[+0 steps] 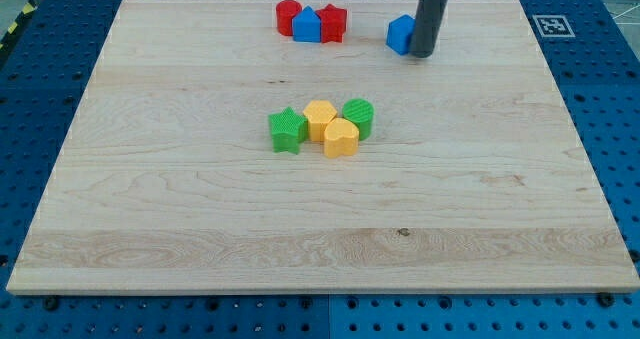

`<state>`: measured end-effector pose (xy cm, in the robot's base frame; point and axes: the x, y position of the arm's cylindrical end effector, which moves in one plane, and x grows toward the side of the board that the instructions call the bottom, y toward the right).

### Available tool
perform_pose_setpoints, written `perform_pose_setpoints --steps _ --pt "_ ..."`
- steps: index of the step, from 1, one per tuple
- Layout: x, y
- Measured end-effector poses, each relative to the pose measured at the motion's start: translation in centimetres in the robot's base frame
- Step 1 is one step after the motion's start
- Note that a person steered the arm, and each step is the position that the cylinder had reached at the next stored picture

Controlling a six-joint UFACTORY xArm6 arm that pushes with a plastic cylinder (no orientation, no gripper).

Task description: Slide the blue cube to the right of the red star

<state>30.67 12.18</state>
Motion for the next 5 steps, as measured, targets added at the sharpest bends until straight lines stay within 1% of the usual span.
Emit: perform_pose_setpoints --steps 1,2,3,4,5 --pt "0.0 -0.9" --pt "0.2 3.9" --pt "-1.9 5.9" --pt "-4.0 5.4" --pt "-4.0 4.2"
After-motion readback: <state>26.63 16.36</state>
